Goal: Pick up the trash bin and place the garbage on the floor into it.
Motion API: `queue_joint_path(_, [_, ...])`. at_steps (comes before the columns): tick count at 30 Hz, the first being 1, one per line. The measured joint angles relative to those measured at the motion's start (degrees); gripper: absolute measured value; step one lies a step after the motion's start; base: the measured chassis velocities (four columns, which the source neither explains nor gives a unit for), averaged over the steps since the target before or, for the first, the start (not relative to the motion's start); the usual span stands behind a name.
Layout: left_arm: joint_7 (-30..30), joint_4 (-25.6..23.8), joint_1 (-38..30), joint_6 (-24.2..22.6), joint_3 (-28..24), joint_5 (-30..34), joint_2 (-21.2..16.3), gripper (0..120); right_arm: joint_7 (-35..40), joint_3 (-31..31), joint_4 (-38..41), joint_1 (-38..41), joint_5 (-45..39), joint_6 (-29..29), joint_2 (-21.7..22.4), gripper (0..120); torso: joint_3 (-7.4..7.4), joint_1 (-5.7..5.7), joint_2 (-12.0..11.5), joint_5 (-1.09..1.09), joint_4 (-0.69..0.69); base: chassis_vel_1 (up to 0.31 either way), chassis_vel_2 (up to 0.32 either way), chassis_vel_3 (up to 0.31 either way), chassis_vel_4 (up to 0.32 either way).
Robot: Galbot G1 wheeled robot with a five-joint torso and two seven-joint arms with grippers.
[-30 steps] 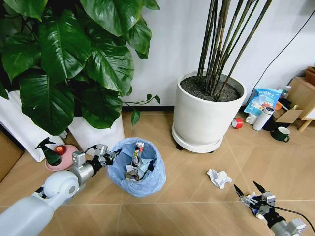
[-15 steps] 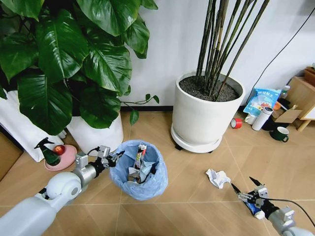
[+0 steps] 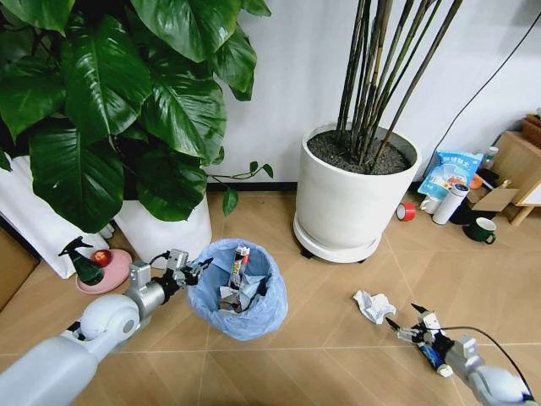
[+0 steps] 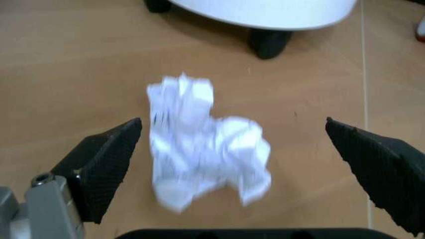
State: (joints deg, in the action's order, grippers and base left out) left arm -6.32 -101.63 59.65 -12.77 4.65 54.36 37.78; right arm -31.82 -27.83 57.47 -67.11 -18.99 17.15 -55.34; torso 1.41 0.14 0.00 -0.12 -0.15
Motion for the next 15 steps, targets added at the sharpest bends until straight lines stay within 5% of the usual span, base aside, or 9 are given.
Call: queue_joint_path(15, [0.2,0.2,0.3,-0.1,0.1,-0.1,-0.1,0,0.7,14.1,-10.0,12.2,-2.7,-2.2,-0.3,93,0.0,0.0,0.0,0.01,0.0,0.0,0.0,0.0,0.0])
